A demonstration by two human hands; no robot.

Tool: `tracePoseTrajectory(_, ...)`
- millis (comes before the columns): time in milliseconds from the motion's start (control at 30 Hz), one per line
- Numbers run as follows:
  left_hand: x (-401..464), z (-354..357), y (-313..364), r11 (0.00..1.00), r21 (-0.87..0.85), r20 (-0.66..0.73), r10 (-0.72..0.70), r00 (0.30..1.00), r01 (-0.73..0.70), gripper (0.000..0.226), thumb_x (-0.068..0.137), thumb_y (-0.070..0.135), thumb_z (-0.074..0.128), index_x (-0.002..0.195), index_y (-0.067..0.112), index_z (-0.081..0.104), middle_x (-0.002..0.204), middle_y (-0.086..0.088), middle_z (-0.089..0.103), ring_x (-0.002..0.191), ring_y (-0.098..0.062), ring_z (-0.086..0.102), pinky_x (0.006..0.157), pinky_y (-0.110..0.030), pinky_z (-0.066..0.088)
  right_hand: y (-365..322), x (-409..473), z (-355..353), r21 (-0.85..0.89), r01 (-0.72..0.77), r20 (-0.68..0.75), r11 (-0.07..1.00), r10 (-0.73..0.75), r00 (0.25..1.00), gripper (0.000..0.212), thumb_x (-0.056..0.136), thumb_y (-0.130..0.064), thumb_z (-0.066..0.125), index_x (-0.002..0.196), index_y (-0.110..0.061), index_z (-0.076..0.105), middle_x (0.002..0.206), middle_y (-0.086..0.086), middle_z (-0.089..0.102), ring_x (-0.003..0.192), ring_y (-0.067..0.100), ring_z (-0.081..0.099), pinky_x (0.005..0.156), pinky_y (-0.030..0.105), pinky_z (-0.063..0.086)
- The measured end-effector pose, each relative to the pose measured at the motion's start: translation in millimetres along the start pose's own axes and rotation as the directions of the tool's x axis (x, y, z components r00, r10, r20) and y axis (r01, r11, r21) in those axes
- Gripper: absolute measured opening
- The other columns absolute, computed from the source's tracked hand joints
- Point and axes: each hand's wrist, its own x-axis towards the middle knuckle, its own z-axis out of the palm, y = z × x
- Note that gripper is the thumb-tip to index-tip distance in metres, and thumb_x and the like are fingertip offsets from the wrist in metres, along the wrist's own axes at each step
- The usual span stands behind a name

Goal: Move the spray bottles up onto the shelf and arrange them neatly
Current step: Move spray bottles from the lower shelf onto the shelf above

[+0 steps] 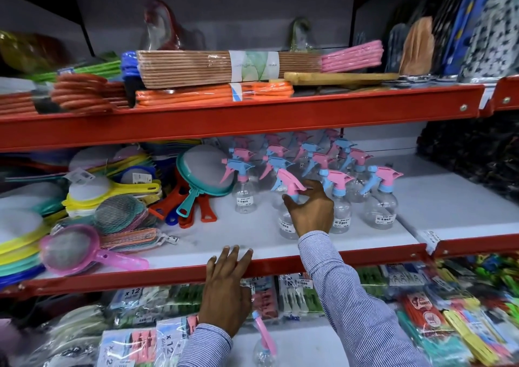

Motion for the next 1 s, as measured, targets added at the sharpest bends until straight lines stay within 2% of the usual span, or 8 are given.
tracePoseTrajectory(133, 0.4, 0.0, 0.4, 1.0, 0.001, 0.002, 0.0, 1.0, 0.0, 0.08, 0.068, 0.012, 0.066, 0.14, 0.033, 0.039, 0.15, 0.0, 0.042, 0.143, -0.021, 0.028, 0.118, -0.049, 0.021, 4.5, 0.7, 2.3, 0.094, -0.03, 0.023, 0.995, 0.028, 0.999, 0.06, 0.068, -0.029, 0.084, 0.118, -0.023, 0.052, 0.098, -0.003, 0.077, 0.092, 0.024, 0.073, 0.082, 0.038, 0.058)
tracePoseTrajectory(300, 0.2, 0.6, -0.4, 1.0, 0.006, -0.002, 0.006, 1.0, -0.006, 0.08, 0.066, 0.012, 0.066, 0.139, 0.032, 0.04, 0.149, -0.001, 0.044, 0.142, -0.022, 0.03, 0.117, -0.049, 0.023, 7.8, 2.4, 6.1, 0.16, -0.047, 0.046, 0.986, 0.04, 0.998, 0.067, 0.069, -0.021, 0.082, 0.125, -0.022, 0.045, 0.104, 0.003, 0.076, 0.093, 0.024, 0.073, 0.086, 0.039, 0.058)
tracePoseTrajectory(500, 0.1, 1.9, -0.8, 1.0, 0.012, -0.023, 0.024, 0.999, -0.023, 0.08, 0.063, 0.012, 0.066, 0.138, 0.031, 0.042, 0.147, -0.001, 0.046, 0.141, -0.022, 0.032, 0.116, -0.048, 0.023, 9.3, 3.9, 7.6, 0.166, -0.054, 0.079, 0.985, 0.042, 0.996, 0.07, 0.073, -0.018, 0.079, 0.132, -0.024, 0.042, 0.109, 0.006, 0.076, 0.093, 0.025, 0.073, 0.086, 0.032, 0.055)
tracePoseTrajectory(700, -0.1, -0.4, -1.6, 0.999, 0.03, -0.017, 0.036, 0.999, -0.036, 0.08, 0.067, 0.017, 0.062, 0.141, 0.032, 0.037, 0.151, -0.001, 0.041, 0.143, -0.021, 0.027, 0.118, -0.047, 0.02, 7.2, -3.3, -4.3, 0.13, -0.011, 0.086, 0.991, 0.0, 0.996, 0.074, 0.073, -0.019, 0.08, 0.134, -0.027, 0.04, 0.118, 0.006, 0.073, 0.103, 0.025, 0.071, 0.091, 0.033, 0.052)
tracePoseTrajectory(767, -1.3, -4.0, -4.1, 0.998, 0.041, -0.026, 0.047, 0.999, -0.046, 0.078, 0.066, 0.021, 0.061, 0.14, 0.03, 0.039, 0.151, -0.003, 0.04, 0.143, -0.024, 0.029, 0.118, -0.048, 0.02, 4.1, -14.7, -17.9, 0.112, 0.039, 0.041, 0.993, -0.043, 0.998, 0.065, 0.075, -0.024, 0.079, 0.13, -0.027, 0.045, 0.119, 0.002, 0.073, 0.092, 0.022, 0.073, 0.089, 0.035, 0.056)
tracePoseTrajectory(833, -3.0, -8.8, -13.9, 0.997, 0.078, -0.045, 0.014, 0.999, -0.011, 0.075, 0.068, 0.025, 0.062, 0.139, 0.03, 0.04, 0.151, -0.004, 0.041, 0.142, -0.026, 0.03, 0.118, -0.051, 0.019, 7.9, -35.5, -32.6, 0.081, 0.112, -0.031, 0.99, -0.11, 0.993, 0.047, 0.079, -0.026, 0.074, 0.12, -0.024, 0.053, 0.114, -0.005, 0.074, 0.064, 0.016, 0.071, 0.078, 0.03, 0.057)
tracePoseTrajectory(900, -5.0, -15.7, -30.0, 0.992, 0.115, -0.061, -0.04, 0.997, 0.047, 0.071, 0.072, 0.029, 0.065, 0.139, 0.03, 0.042, 0.149, -0.006, 0.043, 0.142, -0.028, 0.03, 0.117, -0.055, 0.016, 24.3, -64.1, -41.5, 0.095, 0.217, -0.047, 0.971, -0.214, 0.976, 0.028, 0.082, -0.021, 0.07, 0.108, -0.021, 0.059, 0.1, -0.009, 0.074, 0.052, 0.01, 0.065, 0.064, 0.028, 0.055)
tracePoseTrajectory(1000, -12.4, -21.9, -55.1, 0.985, 0.162, -0.051, -0.056, 0.997, 0.064, 0.065, 0.074, 0.026, 0.065, 0.137, 0.026, 0.045, 0.144, -0.01, 0.049, 0.138, -0.029, 0.036, 0.118, -0.054, 0.016, 66.5, -114.4, -37.4, 0.024, 0.242, 0.167, 0.97, -0.243, 0.956, 0.014, 0.084, -0.024, 0.067, 0.097, -0.023, 0.06, 0.087, -0.01, 0.069, 0.057, 0.009, 0.063, 0.063, 0.03, 0.054)
